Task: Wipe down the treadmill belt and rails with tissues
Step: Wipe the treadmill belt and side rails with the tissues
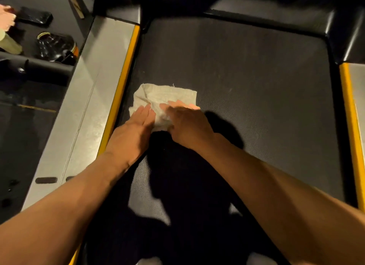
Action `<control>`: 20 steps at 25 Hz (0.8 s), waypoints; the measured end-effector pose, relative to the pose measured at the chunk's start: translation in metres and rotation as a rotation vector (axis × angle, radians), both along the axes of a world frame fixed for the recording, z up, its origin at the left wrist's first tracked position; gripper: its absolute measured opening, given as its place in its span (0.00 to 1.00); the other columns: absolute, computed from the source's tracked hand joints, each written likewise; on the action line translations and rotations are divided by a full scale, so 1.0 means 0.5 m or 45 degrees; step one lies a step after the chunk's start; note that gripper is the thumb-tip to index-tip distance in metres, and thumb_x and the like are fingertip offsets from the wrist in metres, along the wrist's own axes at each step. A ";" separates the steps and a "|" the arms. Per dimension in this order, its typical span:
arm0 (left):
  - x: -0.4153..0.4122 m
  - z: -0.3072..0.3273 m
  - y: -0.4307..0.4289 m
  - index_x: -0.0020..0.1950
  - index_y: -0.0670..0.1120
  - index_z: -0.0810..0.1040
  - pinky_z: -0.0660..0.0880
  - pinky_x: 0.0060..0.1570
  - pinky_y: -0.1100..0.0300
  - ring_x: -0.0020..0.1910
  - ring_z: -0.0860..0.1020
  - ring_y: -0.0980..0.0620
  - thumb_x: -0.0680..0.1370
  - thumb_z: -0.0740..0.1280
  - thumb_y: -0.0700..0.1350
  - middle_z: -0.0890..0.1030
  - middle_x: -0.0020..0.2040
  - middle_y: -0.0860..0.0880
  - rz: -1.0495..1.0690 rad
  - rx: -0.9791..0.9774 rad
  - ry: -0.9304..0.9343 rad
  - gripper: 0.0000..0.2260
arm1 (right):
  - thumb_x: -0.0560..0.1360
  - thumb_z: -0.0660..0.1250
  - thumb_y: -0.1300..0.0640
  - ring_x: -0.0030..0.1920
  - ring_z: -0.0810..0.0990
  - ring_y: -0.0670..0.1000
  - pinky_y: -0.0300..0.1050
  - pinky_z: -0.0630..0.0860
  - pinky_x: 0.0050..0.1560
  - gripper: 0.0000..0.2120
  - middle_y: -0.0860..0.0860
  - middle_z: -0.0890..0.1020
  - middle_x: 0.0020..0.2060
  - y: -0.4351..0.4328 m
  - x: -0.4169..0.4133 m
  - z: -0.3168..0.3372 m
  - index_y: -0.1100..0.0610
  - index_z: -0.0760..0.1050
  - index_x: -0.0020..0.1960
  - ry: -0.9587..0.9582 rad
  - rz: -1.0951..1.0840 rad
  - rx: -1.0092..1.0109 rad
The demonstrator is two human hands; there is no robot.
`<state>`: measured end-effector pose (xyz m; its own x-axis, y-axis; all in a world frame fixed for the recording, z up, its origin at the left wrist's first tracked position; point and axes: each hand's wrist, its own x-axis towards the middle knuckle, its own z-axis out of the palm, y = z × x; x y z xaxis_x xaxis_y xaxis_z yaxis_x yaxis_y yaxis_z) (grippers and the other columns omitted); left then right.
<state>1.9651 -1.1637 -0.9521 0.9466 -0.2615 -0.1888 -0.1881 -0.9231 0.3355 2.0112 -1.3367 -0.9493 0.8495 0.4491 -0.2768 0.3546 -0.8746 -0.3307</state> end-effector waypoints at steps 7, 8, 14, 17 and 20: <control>0.000 0.007 0.012 0.62 0.41 0.73 0.76 0.42 0.51 0.54 0.76 0.38 0.73 0.63 0.33 0.73 0.64 0.40 -0.049 0.258 -0.058 0.18 | 0.72 0.70 0.62 0.69 0.69 0.61 0.57 0.59 0.70 0.27 0.58 0.73 0.68 0.077 -0.014 -0.087 0.57 0.69 0.70 -0.216 0.008 0.510; -0.005 0.015 0.007 0.62 0.41 0.72 0.75 0.45 0.51 0.57 0.75 0.39 0.74 0.62 0.33 0.73 0.63 0.41 -0.044 0.269 -0.044 0.16 | 0.73 0.69 0.62 0.65 0.74 0.61 0.57 0.65 0.69 0.26 0.59 0.76 0.65 0.058 -0.025 -0.081 0.57 0.70 0.70 -0.208 -0.017 0.511; -0.011 -0.004 -0.072 0.62 0.41 0.70 0.71 0.59 0.50 0.69 0.66 0.42 0.79 0.57 0.39 0.72 0.63 0.42 0.093 0.292 -0.023 0.12 | 0.76 0.64 0.63 0.57 0.79 0.59 0.52 0.76 0.59 0.28 0.57 0.80 0.59 -0.021 -0.014 -0.050 0.50 0.63 0.74 -0.112 -0.192 0.367; -0.003 -0.022 -0.064 0.58 0.40 0.74 0.77 0.48 0.48 0.65 0.73 0.43 0.78 0.55 0.46 0.76 0.59 0.42 0.061 0.301 -0.168 0.15 | 0.74 0.66 0.64 0.56 0.80 0.59 0.52 0.77 0.57 0.29 0.58 0.81 0.57 -0.013 -0.026 -0.052 0.50 0.65 0.73 -0.149 -0.158 0.438; -0.026 -0.023 -0.055 0.65 0.41 0.74 0.76 0.55 0.50 0.66 0.73 0.43 0.77 0.55 0.47 0.76 0.64 0.42 -0.123 0.286 -0.312 0.20 | 0.76 0.64 0.64 0.54 0.80 0.58 0.50 0.75 0.55 0.22 0.57 0.81 0.56 -0.036 -0.063 -0.037 0.54 0.69 0.69 -0.294 -0.099 0.329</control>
